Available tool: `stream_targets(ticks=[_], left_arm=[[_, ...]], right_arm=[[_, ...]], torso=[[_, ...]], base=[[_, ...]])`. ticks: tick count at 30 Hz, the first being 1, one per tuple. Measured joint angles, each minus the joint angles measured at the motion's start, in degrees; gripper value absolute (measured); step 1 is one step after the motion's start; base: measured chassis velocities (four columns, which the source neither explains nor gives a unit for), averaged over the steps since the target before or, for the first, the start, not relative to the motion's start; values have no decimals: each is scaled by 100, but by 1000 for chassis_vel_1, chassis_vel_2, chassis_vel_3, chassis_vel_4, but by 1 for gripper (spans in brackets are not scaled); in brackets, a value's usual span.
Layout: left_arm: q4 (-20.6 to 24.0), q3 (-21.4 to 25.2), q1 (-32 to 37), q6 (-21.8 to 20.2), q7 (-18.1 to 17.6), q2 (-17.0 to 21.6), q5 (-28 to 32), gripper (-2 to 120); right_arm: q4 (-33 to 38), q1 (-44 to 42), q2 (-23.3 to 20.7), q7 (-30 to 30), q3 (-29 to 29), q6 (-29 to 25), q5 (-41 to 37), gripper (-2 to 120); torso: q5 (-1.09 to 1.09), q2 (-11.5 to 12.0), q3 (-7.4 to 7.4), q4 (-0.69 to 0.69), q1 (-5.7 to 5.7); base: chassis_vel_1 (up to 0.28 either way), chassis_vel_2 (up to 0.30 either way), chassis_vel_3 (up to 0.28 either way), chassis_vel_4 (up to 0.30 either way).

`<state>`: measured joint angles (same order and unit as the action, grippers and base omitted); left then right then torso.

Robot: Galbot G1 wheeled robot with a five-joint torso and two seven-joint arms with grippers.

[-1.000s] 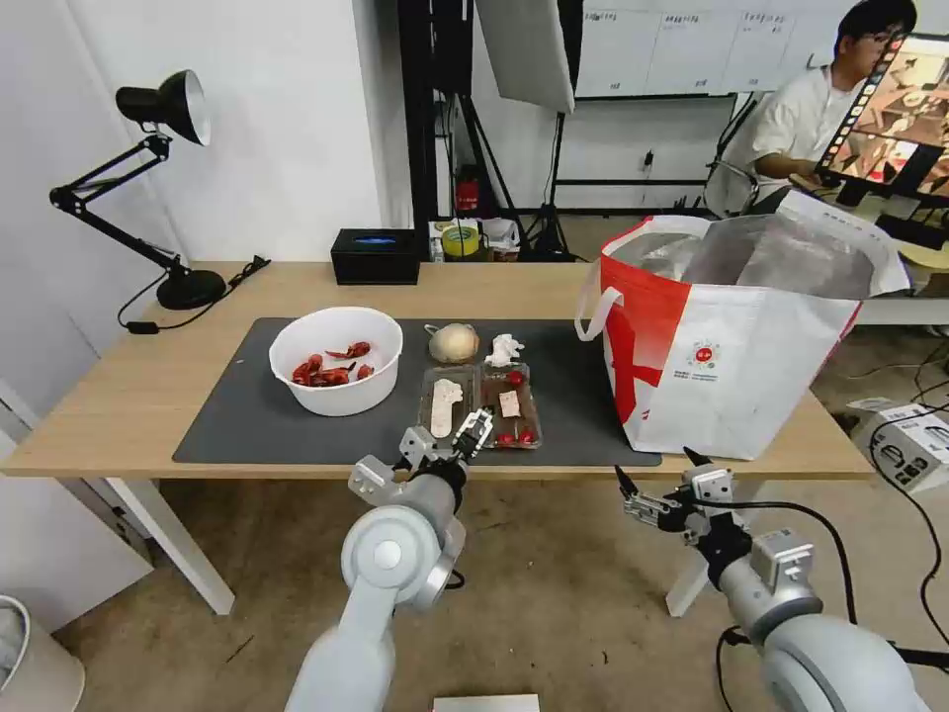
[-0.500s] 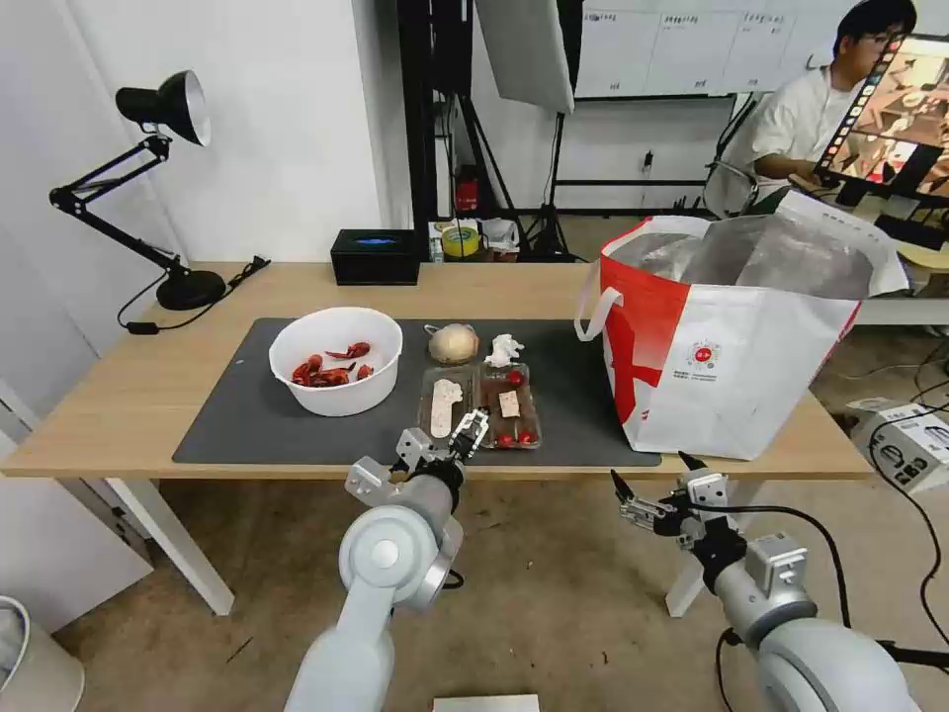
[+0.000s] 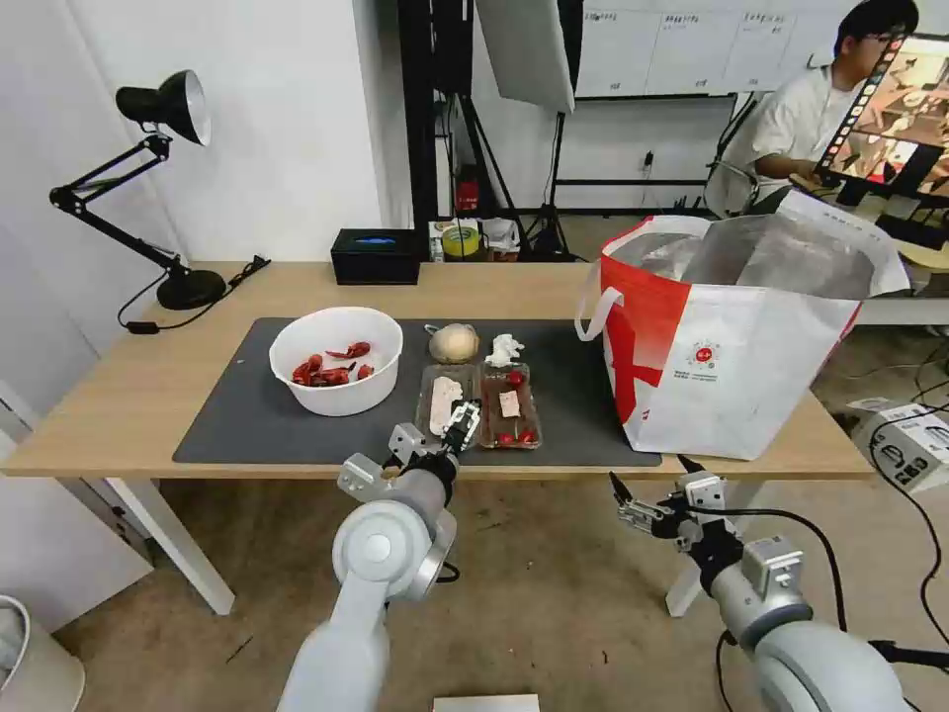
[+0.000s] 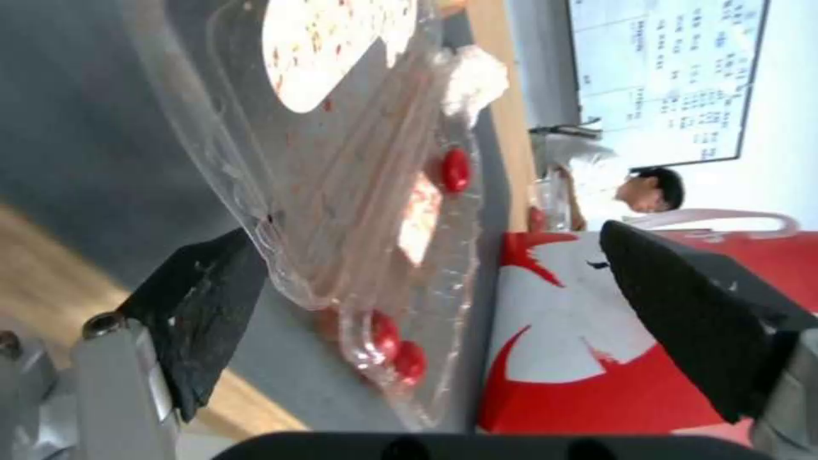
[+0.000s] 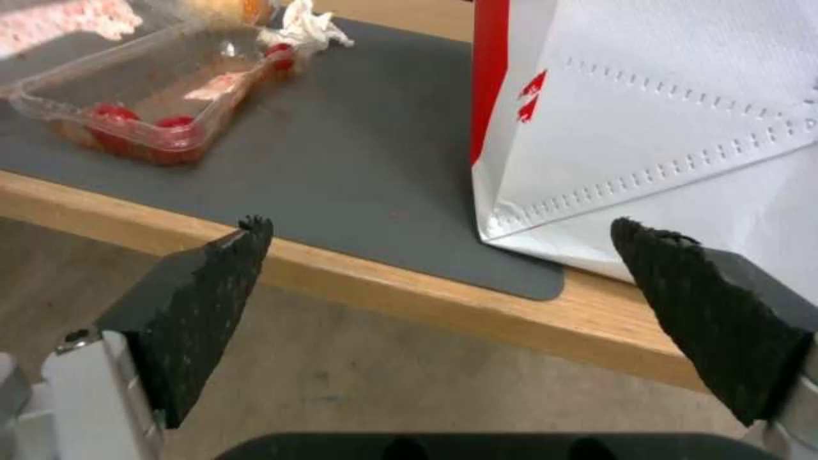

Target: Pick up the trash from the table and place it into the takeout bag.

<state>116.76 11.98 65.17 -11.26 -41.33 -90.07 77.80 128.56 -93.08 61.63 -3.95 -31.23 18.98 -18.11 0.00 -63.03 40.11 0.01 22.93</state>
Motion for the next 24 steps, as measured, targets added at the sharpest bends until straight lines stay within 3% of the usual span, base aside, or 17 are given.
stream_targets(ticks=[24], left_arm=[[282,61,-102,171,534,144,127,100]], right_arm=[[-93,54,2,3,102,-1,67,100]], torso=[[0,1,0,-1,0]], base=[[0,0,0,0]])
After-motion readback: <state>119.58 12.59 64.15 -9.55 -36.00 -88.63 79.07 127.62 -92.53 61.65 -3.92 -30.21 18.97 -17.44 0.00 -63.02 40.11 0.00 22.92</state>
